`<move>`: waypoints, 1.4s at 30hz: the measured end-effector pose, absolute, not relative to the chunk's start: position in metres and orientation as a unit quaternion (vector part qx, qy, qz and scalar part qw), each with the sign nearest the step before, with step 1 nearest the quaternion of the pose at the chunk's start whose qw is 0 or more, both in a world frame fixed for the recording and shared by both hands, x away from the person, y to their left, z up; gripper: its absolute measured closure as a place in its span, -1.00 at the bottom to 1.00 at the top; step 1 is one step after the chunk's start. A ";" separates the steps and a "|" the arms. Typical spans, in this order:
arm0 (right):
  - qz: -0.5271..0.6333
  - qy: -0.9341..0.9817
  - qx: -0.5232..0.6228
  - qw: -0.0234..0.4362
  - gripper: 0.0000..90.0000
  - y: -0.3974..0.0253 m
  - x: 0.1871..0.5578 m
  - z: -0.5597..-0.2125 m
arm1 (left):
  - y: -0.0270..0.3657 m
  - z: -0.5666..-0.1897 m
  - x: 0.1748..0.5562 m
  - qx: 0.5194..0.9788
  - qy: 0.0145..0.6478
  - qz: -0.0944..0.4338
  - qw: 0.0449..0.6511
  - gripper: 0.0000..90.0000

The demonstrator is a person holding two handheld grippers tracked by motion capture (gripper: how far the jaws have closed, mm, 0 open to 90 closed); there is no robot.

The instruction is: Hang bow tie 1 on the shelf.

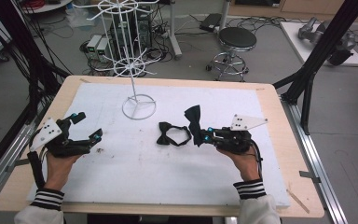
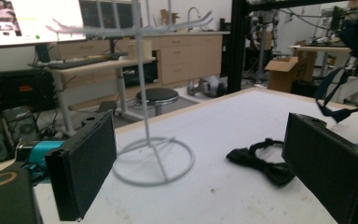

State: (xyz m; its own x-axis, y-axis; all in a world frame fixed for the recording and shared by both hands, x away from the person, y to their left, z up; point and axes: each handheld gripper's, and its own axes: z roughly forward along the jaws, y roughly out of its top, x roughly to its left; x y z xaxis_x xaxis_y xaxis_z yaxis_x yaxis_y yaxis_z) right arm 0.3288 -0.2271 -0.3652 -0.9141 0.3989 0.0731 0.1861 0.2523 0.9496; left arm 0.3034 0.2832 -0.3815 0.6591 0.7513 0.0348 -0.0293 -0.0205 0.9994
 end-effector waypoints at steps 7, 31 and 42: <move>0.580 0.793 0.162 0.092 0.90 -0.217 0.335 -0.352 | 0.267 -0.356 0.308 0.659 0.241 0.282 0.654 -0.77; 0.553 0.824 0.088 0.089 0.89 -0.185 0.344 -0.329 | 0.208 -0.311 0.341 0.725 0.151 0.171 0.650 -0.77; 0.527 0.842 0.061 0.099 0.89 -0.175 0.341 -0.322 | 0.180 -0.307 0.347 0.766 0.110 0.122 0.622 -0.76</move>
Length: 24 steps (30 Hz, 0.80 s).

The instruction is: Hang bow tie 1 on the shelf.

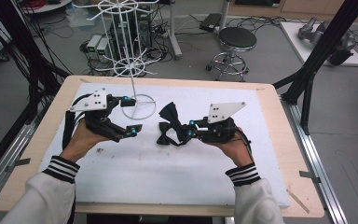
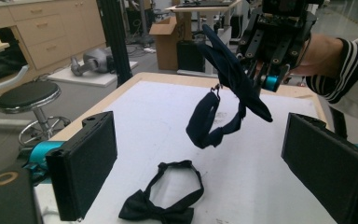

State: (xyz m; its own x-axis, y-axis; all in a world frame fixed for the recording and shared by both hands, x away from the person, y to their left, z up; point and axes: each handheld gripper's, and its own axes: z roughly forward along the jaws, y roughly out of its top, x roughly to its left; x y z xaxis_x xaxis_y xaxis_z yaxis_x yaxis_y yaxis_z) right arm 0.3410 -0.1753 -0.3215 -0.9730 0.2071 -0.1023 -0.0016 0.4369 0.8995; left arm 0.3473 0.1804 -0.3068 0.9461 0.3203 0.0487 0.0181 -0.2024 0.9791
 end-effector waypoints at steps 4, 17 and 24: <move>0.526 0.843 0.051 0.097 0.89 -0.172 0.341 -0.322 | 0.173 -0.305 0.350 0.768 0.106 0.108 0.622 -0.76; 0.506 0.856 0.025 0.104 0.89 -0.161 0.339 -0.322 | 0.147 -0.308 0.358 0.790 0.083 0.064 0.605 -0.64; 0.495 0.862 0.019 0.108 0.89 -0.158 0.338 -0.323 | 0.138 -0.306 0.361 0.798 0.066 0.040 0.598 -0.61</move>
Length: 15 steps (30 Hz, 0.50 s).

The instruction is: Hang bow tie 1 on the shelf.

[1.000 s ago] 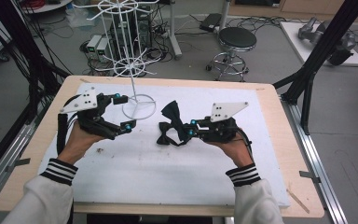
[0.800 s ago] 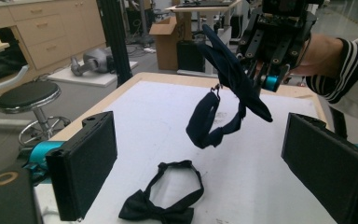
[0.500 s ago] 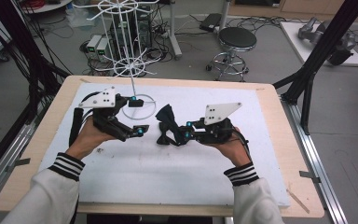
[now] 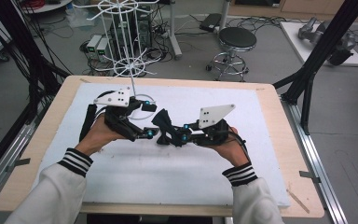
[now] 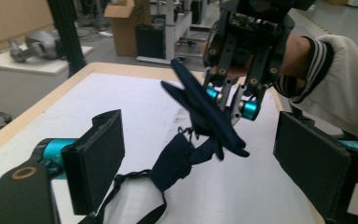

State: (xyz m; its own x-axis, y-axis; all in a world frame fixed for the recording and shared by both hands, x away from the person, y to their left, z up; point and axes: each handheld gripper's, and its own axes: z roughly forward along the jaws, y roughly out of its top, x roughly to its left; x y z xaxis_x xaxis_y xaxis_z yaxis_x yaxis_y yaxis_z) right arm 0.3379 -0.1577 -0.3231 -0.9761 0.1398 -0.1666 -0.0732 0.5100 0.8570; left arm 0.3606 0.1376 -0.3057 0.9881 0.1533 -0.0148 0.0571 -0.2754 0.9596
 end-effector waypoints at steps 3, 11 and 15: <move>0.489 0.865 0.015 0.109 0.89 -0.156 0.337 -0.324 | 0.135 -0.305 0.363 0.807 0.058 0.037 0.587 -0.54; 0.482 0.869 0.005 0.111 0.89 -0.150 0.337 -0.325 | 0.128 -0.307 0.366 0.825 0.045 0.017 0.564 -0.37; 0.478 0.871 0.001 0.113 0.89 -0.148 0.338 -0.326 | 0.127 -0.307 0.367 0.833 0.036 0.012 0.552 -0.21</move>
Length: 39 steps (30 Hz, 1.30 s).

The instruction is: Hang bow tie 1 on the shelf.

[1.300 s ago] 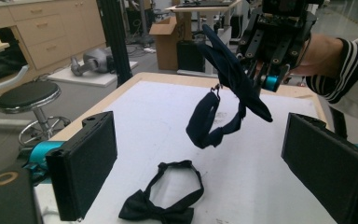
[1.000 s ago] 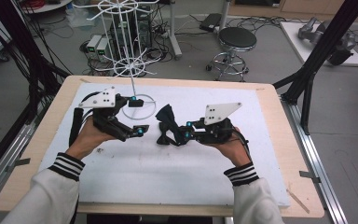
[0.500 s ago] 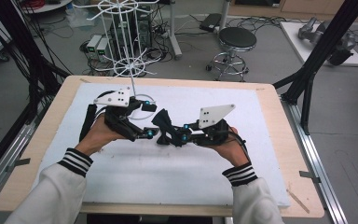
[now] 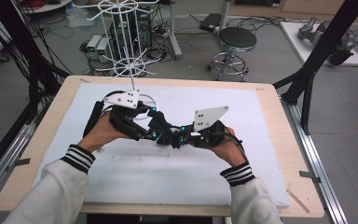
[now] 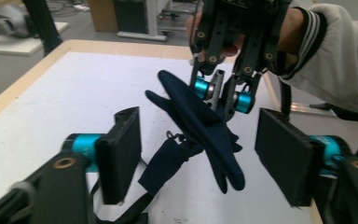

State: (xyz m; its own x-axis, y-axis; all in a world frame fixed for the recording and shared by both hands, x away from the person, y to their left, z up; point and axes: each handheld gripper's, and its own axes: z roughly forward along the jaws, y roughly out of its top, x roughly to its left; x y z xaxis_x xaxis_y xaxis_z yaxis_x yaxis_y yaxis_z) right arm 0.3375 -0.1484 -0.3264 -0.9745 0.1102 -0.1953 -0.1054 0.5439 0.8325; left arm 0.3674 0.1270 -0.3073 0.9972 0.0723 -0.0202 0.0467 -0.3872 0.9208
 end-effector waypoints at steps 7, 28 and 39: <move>0.475 0.873 0.000 0.112 0.89 -0.147 0.338 -0.326 | 0.126 -0.308 0.367 0.842 0.031 0.012 0.538 0.19; 0.478 0.862 0.035 0.162 -0.76 -0.137 0.340 -0.331 | 0.130 -0.300 0.362 0.843 0.035 0.031 0.535 0.71; 0.513 0.842 0.067 0.152 -0.88 -0.145 0.341 -0.329 | 0.139 -0.297 0.363 0.837 0.046 0.046 0.543 0.71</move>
State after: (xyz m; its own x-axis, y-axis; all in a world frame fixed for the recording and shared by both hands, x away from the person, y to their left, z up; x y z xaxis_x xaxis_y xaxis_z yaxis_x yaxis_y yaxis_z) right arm 0.3409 -0.1454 -0.3285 -0.9447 0.2694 -0.1868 -0.0421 0.4653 0.8842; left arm 0.3628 0.1392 -0.2972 0.9916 0.1270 0.0265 0.0275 -0.4055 0.9137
